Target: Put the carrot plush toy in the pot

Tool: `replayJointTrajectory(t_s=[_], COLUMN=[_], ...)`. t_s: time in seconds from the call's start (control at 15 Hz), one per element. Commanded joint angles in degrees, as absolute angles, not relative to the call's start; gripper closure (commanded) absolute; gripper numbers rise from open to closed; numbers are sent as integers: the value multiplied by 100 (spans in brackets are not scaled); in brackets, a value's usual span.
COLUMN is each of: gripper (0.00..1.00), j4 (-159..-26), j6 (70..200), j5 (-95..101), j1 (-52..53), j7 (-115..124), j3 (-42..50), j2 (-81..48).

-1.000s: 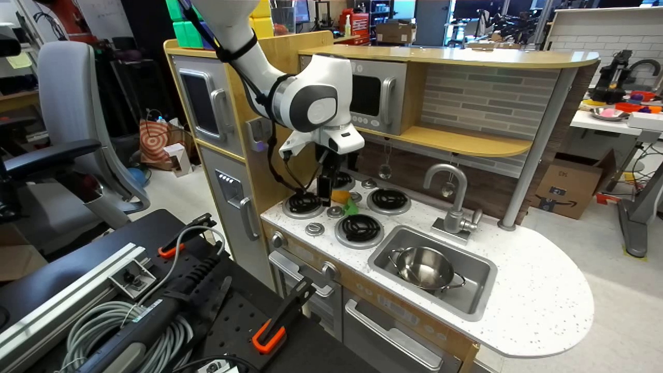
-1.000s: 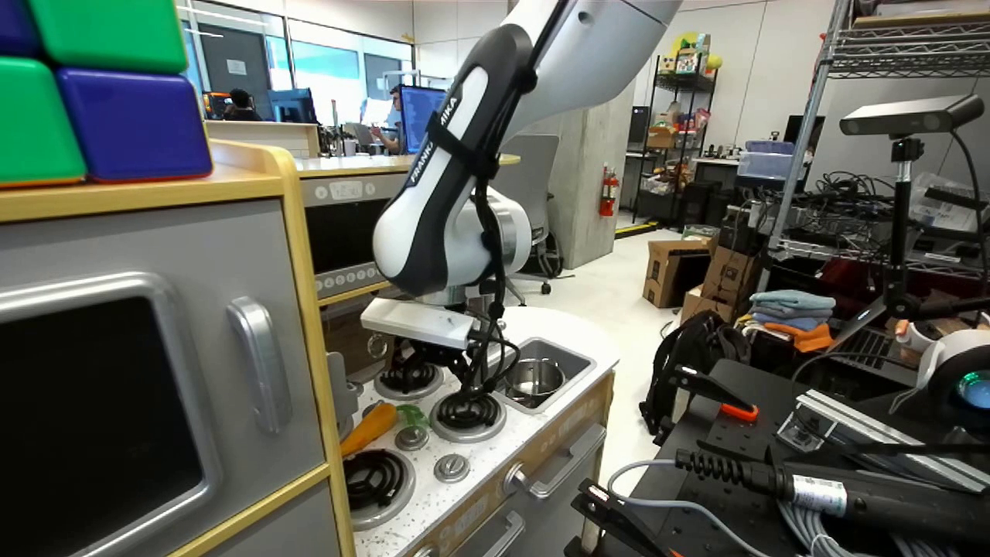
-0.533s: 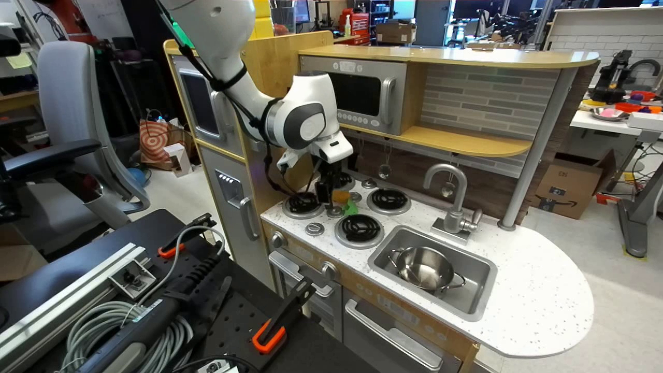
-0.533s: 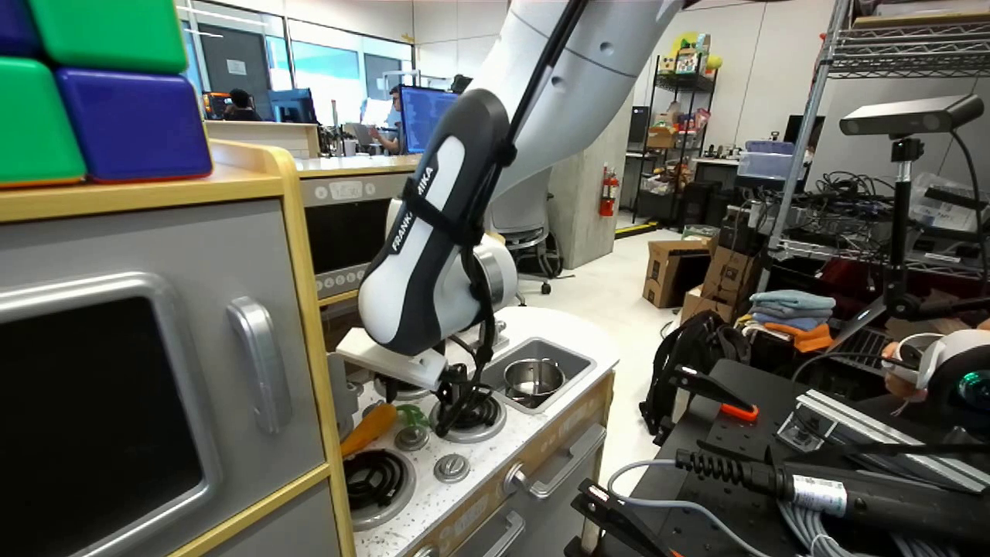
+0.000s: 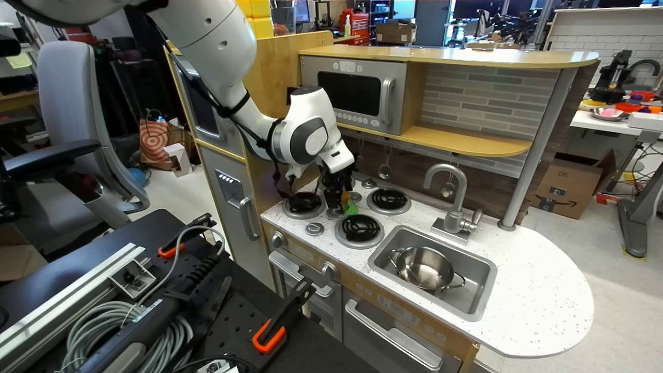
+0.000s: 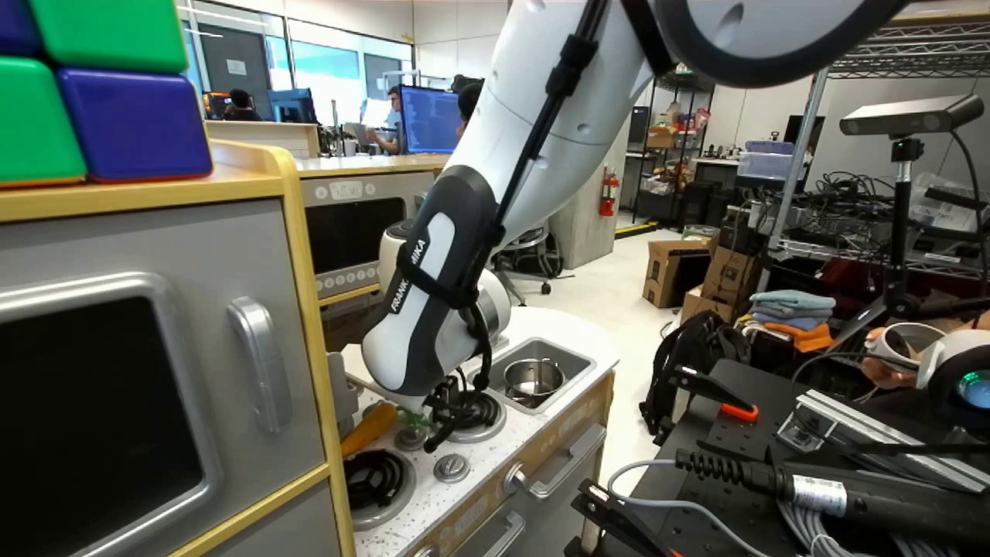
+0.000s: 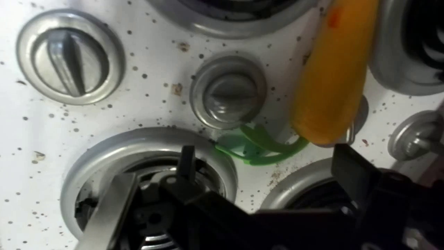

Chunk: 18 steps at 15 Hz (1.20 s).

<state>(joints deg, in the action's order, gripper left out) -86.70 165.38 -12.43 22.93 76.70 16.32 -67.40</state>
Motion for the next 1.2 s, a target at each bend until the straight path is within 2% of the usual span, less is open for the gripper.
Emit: replayJointTrajectory(t_s=[0.0, 1.13], gripper=[0, 0], j4=[-8153, -7098], j6=[16813, 16323], j5=[-1163, -1166], j1=[2430, 2192], j7=[8250, 9564], j3=[1968, 1688], j2=[-7137, -7573])
